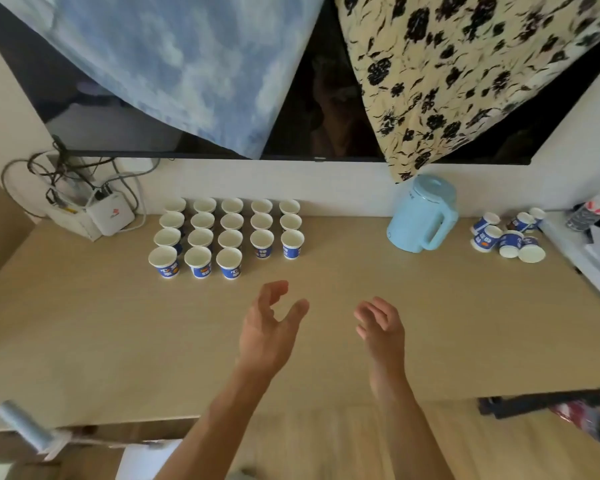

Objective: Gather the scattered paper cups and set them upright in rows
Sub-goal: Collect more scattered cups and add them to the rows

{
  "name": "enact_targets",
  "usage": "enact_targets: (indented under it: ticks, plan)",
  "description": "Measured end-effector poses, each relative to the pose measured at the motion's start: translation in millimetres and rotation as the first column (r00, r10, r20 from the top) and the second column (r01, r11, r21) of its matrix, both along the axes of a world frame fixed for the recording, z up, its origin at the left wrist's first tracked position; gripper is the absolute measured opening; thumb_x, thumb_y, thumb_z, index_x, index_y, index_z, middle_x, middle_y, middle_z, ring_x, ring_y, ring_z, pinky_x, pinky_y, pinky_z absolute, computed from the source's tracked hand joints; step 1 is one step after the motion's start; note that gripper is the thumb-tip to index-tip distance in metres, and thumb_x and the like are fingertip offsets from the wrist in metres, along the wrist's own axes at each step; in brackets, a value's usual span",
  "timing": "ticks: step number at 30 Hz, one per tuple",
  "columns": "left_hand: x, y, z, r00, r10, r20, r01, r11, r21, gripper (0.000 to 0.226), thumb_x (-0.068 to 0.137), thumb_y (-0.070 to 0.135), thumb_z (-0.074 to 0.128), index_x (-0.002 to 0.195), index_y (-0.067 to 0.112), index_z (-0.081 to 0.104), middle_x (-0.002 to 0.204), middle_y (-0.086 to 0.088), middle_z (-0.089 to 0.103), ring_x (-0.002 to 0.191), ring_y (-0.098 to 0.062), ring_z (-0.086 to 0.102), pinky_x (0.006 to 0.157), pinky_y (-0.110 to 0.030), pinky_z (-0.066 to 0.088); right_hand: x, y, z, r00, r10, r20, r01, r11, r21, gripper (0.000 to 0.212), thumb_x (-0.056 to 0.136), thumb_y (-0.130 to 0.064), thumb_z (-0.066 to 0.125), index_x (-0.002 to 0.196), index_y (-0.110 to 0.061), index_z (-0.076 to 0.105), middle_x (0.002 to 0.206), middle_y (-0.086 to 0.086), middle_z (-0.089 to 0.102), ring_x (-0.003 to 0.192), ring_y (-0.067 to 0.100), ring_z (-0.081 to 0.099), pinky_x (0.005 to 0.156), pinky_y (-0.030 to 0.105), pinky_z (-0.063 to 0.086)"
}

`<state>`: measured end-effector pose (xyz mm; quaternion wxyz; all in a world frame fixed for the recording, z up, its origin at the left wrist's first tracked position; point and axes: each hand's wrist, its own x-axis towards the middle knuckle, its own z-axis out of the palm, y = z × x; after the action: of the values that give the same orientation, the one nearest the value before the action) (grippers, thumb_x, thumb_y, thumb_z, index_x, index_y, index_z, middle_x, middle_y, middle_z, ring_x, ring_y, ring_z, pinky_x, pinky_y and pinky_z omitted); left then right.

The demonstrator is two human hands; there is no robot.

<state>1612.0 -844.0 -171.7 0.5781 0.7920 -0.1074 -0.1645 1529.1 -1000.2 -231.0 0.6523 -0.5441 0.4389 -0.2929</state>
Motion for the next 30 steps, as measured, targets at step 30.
enact_targets:
  ticks: [30]
  plan:
    - [-182,-413,-3,0.884,-0.465,-0.049,0.458,0.883,-0.102,0.027,0.089,0.024,0.074,0.115,0.021,0.065,0.112,0.015,0.066,0.109,-0.002,0.06,0.081,-0.009,0.04,-247,-339,26,0.963,-0.269,-0.018,0.269,0.961,0.063,0.02,0.091,0.007,0.066,0.11,-0.001,0.063,0.104,0.013,0.068,0.096,0.02,0.063,0.082,0.025,0.048]
